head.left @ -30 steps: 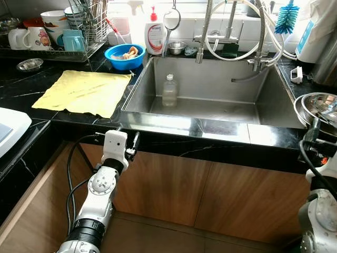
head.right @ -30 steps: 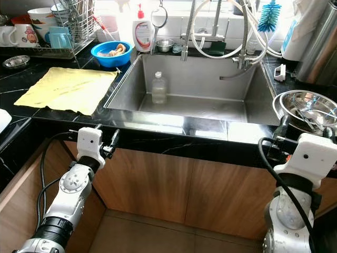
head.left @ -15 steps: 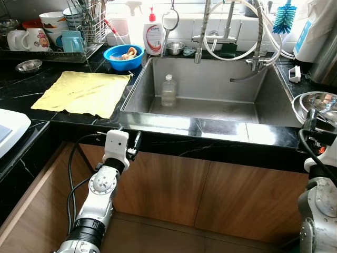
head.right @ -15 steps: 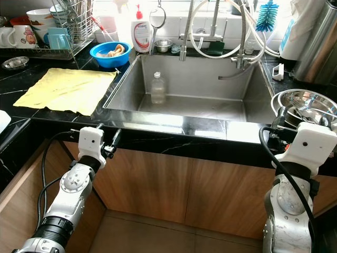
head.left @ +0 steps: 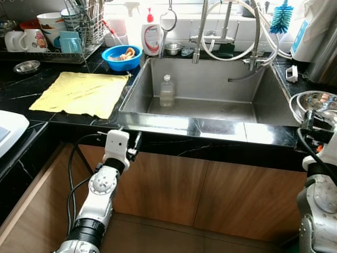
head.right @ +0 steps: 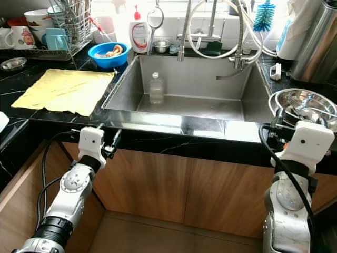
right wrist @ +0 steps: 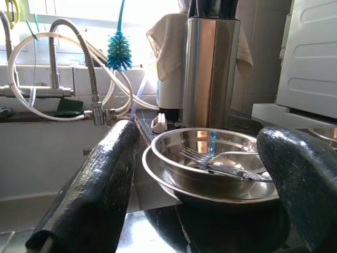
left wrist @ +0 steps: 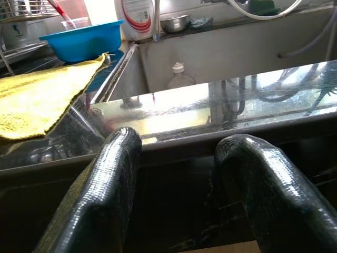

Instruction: Kitchen organization

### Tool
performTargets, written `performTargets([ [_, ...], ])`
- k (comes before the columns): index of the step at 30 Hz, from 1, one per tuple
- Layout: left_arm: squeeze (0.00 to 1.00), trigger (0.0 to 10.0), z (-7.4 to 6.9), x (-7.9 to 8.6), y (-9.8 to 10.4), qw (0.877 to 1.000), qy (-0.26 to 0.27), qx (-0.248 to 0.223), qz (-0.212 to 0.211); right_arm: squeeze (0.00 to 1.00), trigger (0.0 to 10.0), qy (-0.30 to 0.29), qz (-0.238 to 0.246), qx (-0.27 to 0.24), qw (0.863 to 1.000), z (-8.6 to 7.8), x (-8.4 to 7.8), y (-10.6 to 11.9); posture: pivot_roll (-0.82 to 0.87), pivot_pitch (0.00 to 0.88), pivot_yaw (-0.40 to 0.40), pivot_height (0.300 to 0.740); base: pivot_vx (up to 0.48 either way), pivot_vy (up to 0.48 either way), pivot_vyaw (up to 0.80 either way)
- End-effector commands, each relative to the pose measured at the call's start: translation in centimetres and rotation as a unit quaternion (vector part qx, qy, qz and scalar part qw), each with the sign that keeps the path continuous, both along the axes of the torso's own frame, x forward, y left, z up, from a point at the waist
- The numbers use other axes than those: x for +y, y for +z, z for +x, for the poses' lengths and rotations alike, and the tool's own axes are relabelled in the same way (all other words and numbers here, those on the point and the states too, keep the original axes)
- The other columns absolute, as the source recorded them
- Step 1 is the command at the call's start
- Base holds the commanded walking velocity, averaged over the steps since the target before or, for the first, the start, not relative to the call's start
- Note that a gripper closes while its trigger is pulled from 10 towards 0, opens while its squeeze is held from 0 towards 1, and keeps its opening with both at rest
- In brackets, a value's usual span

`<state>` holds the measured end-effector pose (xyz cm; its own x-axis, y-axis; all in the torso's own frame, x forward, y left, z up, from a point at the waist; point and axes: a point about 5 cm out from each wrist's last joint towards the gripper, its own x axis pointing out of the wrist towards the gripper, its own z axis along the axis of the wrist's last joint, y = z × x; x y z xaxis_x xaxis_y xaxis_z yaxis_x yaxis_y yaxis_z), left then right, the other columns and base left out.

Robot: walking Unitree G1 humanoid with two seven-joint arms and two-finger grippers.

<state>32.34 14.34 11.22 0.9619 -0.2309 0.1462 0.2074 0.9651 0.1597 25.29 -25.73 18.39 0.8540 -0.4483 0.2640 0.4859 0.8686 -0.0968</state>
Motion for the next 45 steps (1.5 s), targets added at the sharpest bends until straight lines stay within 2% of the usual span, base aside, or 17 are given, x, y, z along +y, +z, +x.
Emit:
performTargets([
  [1,0.0,10.0,-0.1,-0.7,0.4,1.0,-0.021,-0.011,0.012,0.0,10.0,-0.003,0.005,0.005,1.0,0.3,-0.2,0.1,-0.09,0.0,0.038,0.74,0.0,0.0,0.0],
  [5,0.0,10.0,-0.1,-0.8,0.4,1.0,-0.022,-0.01,0.012,0.0,10.0,-0.007,0.007,0.012,1.0,0.3,-0.4,-0.1,-0.09,0.0,0.038,0.74,0.0,0.0,0.0],
  [6,0.0,10.0,-0.1,-0.7,0.3,1.0,-0.024,-0.01,0.017,0.0,10.0,-0.019,0.009,0.035,0.999,0.4,-0.6,-0.8,-0.09,0.0,0.042,0.74,0.0,0.0,0.0],
  [7,0.0,10.0,-0.1,-0.7,0.3,1.0,-0.024,-0.01,0.017,0.0,10.0,-0.019,0.009,0.035,0.999,0.4,-0.6,-0.8,-0.09,0.0,0.042,0.74,0.0,0.0,0.0],
  [12,0.0,10.0,0.1,0.9,0.2,0.999,0.001,-0.011,0.032,0.0,10.0,-0.017,0.009,0.043,0.999,0.4,-0.7,-1.0,-0.09,0.0,0.043,0.74,0.0,0.0,0.0],
  [15,0.0,10.0,0.1,1.1,0.2,0.999,0.004,-0.011,0.034,0.0,10.0,-0.017,0.009,0.043,0.999,0.4,-0.7,-1.0,-0.09,0.0,0.043,0.74,0.0,0.0,0.0],
  [18,0.0,10.0,0.0,2.1,0.4,0.999,0.016,-0.016,0.031,0.0,10.0,-0.017,0.009,0.043,0.999,0.4,-0.8,-1.0,-0.08,0.0,0.04,0.74,0.0,0.0,0.0],
  [19,0.0,10.0,0.0,2.6,0.6,0.999,0.021,-0.02,0.027,0.0,10.0,-0.017,0.01,0.043,0.999,0.4,-0.8,-1.0,-0.08,0.0,0.04,0.74,0.0,0.0,0.0],
  [22,0.0,10.0,0.0,2.0,1.3,0.999,0.015,-0.03,-0.001,0.0,10.0,-0.016,0.01,0.045,0.999,0.4,-0.8,-1.0,-0.08,0.0,0.038,0.74,0.0,0.0,0.0],
  [26,0.0,10.0,0.1,1.9,1.4,0.999,0.012,-0.032,-0.012,0.0,10.0,-0.015,0.01,0.045,0.999,0.4,-0.8,-1.0,-0.08,0.0,0.038,0.74,0.0,0.0,0.0],
  [27,0.0,10.0,0.2,1.5,2.0,0.999,0.015,-0.039,-0.035,0.0,10.0,-0.016,0.009,0.045,0.999,0.4,-0.9,-1.0,-0.08,0.0,0.029,0.74,0.0,0.0,0.0],
  [28,0.0,10.0,0.2,1.5,2.0,0.999,0.015,-0.039,-0.035,0.0,10.0,-0.016,0.009,0.045,0.999,0.4,-0.9,-1.0,-0.08,0.0,0.029,0.74,0.0,0.0,0.0],
  [31,0.0,10.0,0.5,0.9,3.1,0.995,0.022,-0.048,-0.086,0.0,10.0,-0.015,0.007,0.046,0.999,0.4,-0.9,-0.9,-0.08,0.0,0.029,0.74,0.0,0.0,0.0],
  [33,0.0,10.0,0.6,0.9,3.4,0.993,0.026,-0.052,-0.105,0.0,10.0,-0.013,0.008,0.045,0.999,0.4,-0.7,-0.9,-0.08,0.0,0.028,0.74,0.0,0.0,0.0],
  [35,0.0,10.0,0.6,0.8,3.5,0.992,0.026,-0.054,-0.108,0.0,10.0,-0.012,0.008,0.045,0.999,0.3,-0.7,-0.9,-0.08,0.0,0.028,0.74,0.0,0.0,0.0],
  [38,0.0,10.0,0.8,0.6,5.1,0.99,0.02,-0.078,-0.118,0.0,10.0,-0.009,0.01,0.046,0.999,0.3,-0.7,-1.0,-0.08,0.0,0.025,0.74,0.0,0.0,0.0],
  [45,0.0,10.0,0.9,0.9,6.0,0.989,0.023,-0.088,-0.12,0.0,10.0,-0.009,0.01,0.046,0.999,0.3,-0.8,-1.0,-0.08,0.0,0.022,0.74,0.0,0.0,0.0],
])
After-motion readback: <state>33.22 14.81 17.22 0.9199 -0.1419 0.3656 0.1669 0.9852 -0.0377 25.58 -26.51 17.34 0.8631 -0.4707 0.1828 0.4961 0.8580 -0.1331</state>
